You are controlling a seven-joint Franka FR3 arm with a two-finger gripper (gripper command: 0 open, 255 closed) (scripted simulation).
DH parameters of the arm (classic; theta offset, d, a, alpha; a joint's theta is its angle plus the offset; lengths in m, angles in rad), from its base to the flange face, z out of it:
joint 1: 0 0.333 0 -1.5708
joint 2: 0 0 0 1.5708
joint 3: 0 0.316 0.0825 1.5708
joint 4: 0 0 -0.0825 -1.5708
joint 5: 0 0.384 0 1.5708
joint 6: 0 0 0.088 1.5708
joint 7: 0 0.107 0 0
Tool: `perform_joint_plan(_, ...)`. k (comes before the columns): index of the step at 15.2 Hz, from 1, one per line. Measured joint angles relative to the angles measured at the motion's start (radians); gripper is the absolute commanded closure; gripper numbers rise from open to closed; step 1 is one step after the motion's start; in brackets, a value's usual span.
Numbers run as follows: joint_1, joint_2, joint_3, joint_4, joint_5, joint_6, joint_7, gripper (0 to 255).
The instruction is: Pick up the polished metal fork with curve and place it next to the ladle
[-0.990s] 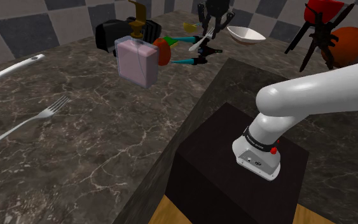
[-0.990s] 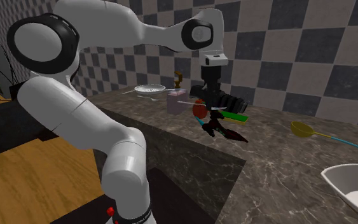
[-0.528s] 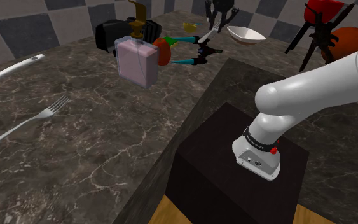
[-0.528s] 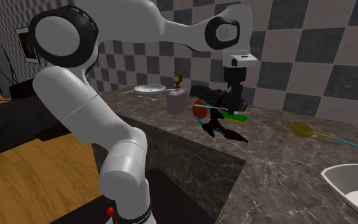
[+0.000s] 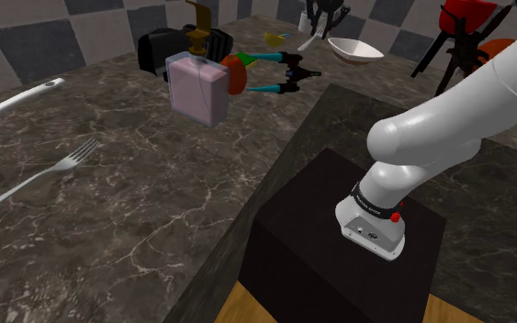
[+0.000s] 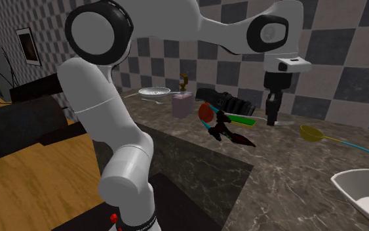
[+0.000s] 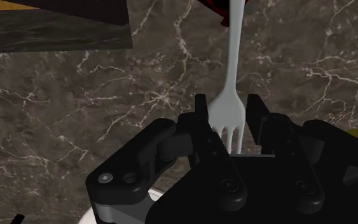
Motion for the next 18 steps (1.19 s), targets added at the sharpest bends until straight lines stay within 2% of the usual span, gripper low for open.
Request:
perform_joint_plan(5, -0.035, 0.139, -0.032, 0.125, -0.036, 0.012, -0.052, 255)
perform_joint_plan(18, -0.038, 0.168, -0.033, -0.013, -0.042, 0.178, -0.054, 255)
